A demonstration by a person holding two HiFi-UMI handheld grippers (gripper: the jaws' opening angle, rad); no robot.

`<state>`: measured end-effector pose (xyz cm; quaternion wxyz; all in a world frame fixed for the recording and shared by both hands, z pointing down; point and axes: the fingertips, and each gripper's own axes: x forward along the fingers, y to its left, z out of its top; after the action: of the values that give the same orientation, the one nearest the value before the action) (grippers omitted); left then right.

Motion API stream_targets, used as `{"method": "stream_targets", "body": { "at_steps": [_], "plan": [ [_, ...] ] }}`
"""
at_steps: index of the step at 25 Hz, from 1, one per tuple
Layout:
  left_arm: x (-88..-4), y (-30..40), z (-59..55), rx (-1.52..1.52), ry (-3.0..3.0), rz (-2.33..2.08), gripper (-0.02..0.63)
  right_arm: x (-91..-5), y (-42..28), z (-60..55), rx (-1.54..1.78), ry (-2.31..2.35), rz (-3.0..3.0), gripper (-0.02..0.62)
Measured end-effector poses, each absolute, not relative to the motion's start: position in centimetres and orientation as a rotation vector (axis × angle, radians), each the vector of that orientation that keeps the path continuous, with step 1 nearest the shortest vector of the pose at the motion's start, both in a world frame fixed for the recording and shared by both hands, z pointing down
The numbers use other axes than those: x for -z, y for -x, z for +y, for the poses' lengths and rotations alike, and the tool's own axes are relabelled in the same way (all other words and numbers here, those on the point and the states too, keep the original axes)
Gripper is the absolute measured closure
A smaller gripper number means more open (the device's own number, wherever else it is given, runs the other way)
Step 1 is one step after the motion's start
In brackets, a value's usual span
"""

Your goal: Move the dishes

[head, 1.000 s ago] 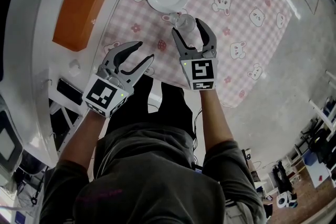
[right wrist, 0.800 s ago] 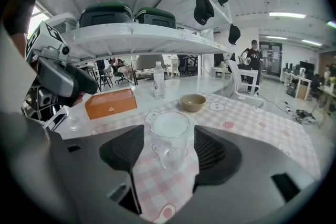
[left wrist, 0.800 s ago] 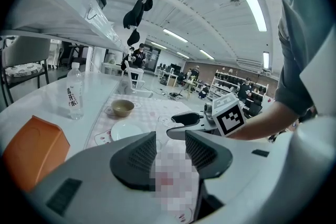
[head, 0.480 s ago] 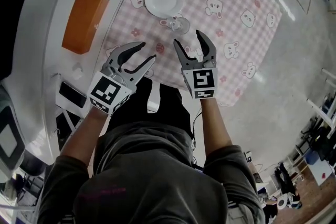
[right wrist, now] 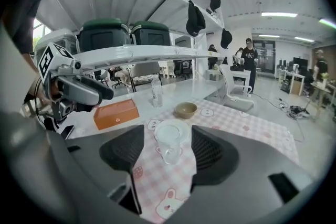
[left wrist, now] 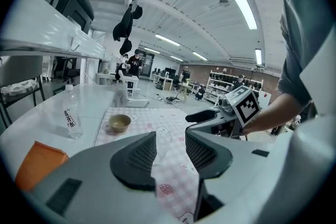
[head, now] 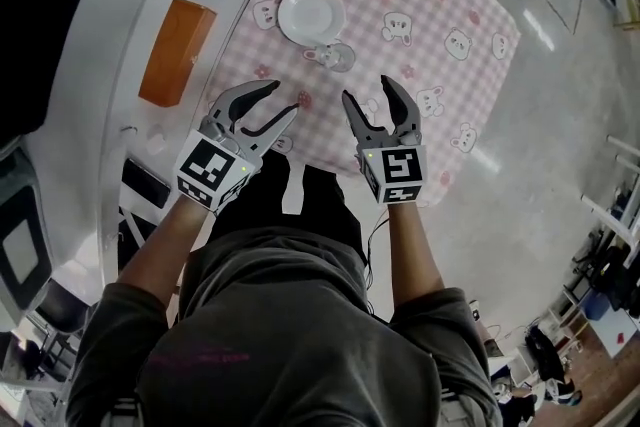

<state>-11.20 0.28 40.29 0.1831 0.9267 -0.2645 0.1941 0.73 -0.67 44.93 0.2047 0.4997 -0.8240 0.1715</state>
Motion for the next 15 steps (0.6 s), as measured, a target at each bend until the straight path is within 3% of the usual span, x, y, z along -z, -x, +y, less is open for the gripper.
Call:
{"method": "stream_targets", "body": {
  "at_steps": [15],
  "plan": [
    [-35.1,9.4,-1.0,-0.503,-2.668,-0.889,0.443,-38.3,-2.8,-1.1,-0.499,-1.369,-2.399,0.318]
  ]
}}
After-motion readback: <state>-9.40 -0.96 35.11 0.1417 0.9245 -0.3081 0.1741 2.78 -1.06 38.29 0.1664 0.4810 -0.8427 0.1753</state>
